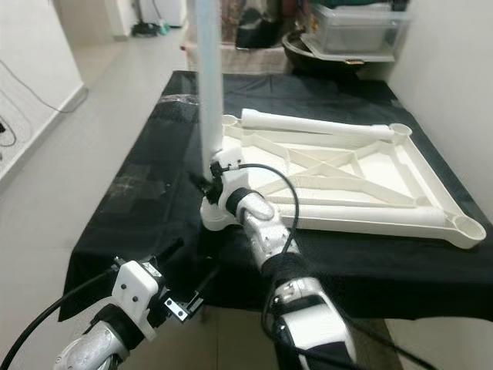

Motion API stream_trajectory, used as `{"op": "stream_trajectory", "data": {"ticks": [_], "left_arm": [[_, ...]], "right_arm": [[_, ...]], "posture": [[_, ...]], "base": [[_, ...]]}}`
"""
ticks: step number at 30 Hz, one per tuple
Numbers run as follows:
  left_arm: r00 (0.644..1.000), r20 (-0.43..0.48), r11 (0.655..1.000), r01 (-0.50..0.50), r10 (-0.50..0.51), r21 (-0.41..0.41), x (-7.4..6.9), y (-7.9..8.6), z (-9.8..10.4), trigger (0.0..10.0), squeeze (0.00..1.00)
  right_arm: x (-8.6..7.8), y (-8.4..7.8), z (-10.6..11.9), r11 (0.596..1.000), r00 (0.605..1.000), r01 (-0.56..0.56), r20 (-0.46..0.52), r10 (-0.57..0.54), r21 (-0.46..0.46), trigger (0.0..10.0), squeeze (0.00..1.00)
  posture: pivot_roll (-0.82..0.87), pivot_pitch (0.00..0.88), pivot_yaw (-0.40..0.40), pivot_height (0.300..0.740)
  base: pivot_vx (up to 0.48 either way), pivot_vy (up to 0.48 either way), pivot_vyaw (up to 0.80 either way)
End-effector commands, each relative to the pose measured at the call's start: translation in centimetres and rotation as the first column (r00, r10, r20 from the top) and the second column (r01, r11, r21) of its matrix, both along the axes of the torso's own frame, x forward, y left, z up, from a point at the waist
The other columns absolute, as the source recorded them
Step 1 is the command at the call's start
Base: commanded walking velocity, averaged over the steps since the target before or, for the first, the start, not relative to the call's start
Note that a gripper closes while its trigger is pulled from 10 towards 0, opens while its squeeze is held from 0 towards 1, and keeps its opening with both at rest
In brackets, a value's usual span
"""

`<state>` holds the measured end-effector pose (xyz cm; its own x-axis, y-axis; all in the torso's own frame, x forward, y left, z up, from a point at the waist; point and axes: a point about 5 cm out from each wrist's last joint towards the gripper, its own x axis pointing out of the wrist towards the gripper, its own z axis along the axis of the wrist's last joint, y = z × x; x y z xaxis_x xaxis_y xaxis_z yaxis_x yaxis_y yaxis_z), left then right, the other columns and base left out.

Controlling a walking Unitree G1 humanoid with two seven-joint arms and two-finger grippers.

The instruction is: Building children table

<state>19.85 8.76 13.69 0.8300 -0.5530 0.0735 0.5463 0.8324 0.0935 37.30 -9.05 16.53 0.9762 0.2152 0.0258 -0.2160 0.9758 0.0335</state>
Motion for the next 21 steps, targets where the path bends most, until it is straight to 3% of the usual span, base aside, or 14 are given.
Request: {"op": "stream_trajectory", "data": {"ticks": [1, 2, 4, 6, 10, 13, 14, 15, 17, 19, 20, 21], "left_arm": [[1.000, -0.011, 1.000, 0.001, -0.001, 0.024, 0.0, 0.1, -0.4, 10.0, 0.00], [1.000, -0.012, 1.000, 0.003, -0.002, 0.024, 0.0, 0.1, -0.4, 10.0, 0.00], [1.000, -0.012, 1.000, 0.003, -0.002, 0.024, 0.0, 0.1, -0.4, 10.0, 0.00], [1.000, -0.013, 1.000, 0.003, -0.003, 0.025, 0.0, 0.1, -0.4, 10.0, 0.00], [1.000, -0.013, 1.000, 0.002, -0.002, 0.026, 0.0, 0.0, -0.5, 10.0, 0.00], [1.000, -0.013, 1.000, 0.002, -0.002, 0.026, 0.0, 0.0, -0.5, 10.0, 0.00], [1.000, -0.013, 1.000, 0.002, -0.002, 0.026, 0.0, 0.0, -0.5, 10.0, 0.00], [1.000, -0.014, 1.000, 0.002, -0.002, 0.025, 0.1, 0.0, -0.5, 10.0, 0.00], [1.000, -0.017, 1.000, 0.002, -0.001, 0.024, 0.1, 0.0, -0.5, 10.0, 0.00], [1.000, -0.017, 1.000, 0.002, -0.001, 0.024, 0.1, 0.1, -0.5, 10.0, 0.00], [1.000, -0.017, 1.000, 0.002, -0.001, 0.024, 0.1, 0.1, -0.5, 10.0, 0.00], [1.000, -0.017, 1.000, 0.002, -0.001, 0.024, 0.1, 0.1, -0.5, 10.0, 0.00]], "right_arm": [[-0.8, -4.0, -1.6, 0.941, 0.937, 0.339, -0.093, -0.335, 0.020, 0.0, 0.00], [-1.6, -4.3, -1.6, 0.904, 0.903, 0.423, -0.097, -0.417, 0.052, 0.0, 0.00], [-1.6, -4.3, -1.6, 0.904, 0.903, 0.423, -0.097, -0.417, 0.052, 0.0, 0.00], [-2.9, -3.5, -1.8, 0.840, 0.849, 0.527, -0.138, -0.511, 0.129, 0.0, 0.00], [-3.6, -2.0, -2.2, 0.824, 0.841, 0.537, -0.187, -0.508, 0.179, 0.0, 0.00], [-3.6, -2.0, -2.2, 0.824, 0.841, 0.537, -0.187, -0.508, 0.179, 0.0, 0.00], [-3.6, -0.8, -2.4, 0.845, 0.863, 0.499, -0.193, -0.466, 0.193, 5.8, 0.00], [-3.4, 0.3, -2.2, 0.889, 0.913, 0.405, -0.145, -0.381, 0.213, 10.0, 1.00], [-3.3, 1.4, -2.0, 0.931, 0.960, 0.280, -0.076, -0.269, 0.234, 10.0, 1.00], [-3.1, 1.4, -1.8, 0.940, 0.966, 0.256, -0.044, -0.253, 0.225, 10.0, 1.00], [-2.8, 1.4, -1.7, 0.946, 0.978, 0.209, -0.031, -0.208, 0.247, 10.0, 0.00], [-2.8, 1.4, -1.7, 0.946, 0.978, 0.209, -0.031, -0.208, 0.247, 10.0, 0.00]], "posture": [[0.13, 0.098, -0.032, 0.740], [0.13, 0.098, -0.033, 0.740], [0.13, 0.098, -0.033, 0.740], [0.13, 0.097, -0.034, 0.740], [0.13, 0.098, -0.034, 0.740], [0.13, 0.098, -0.034, 0.740], [0.13, 0.100, -0.032, 0.740], [0.13, 0.100, -0.035, 0.740], [0.13, 0.103, -0.035, 0.740], [0.13, 0.102, -0.034, 0.740], [0.13, 0.103, -0.035, 0.740], [0.13, 0.103, -0.035, 0.740]], "base": [[0.000, 0.000, 0.00], [0.000, 0.000, 0.00], [0.000, 0.000, 0.00], [0.000, 0.000, 0.00], [0.000, 0.000, 0.00], [0.000, 0.000, 0.00], [0.000, 0.000, 0.00], [0.000, 0.000, 0.00], [0.000, 0.000, 0.00], [0.000, 0.000, 0.00], [0.000, 0.000, 0.00], [0.000, 0.000, 0.00]]}}
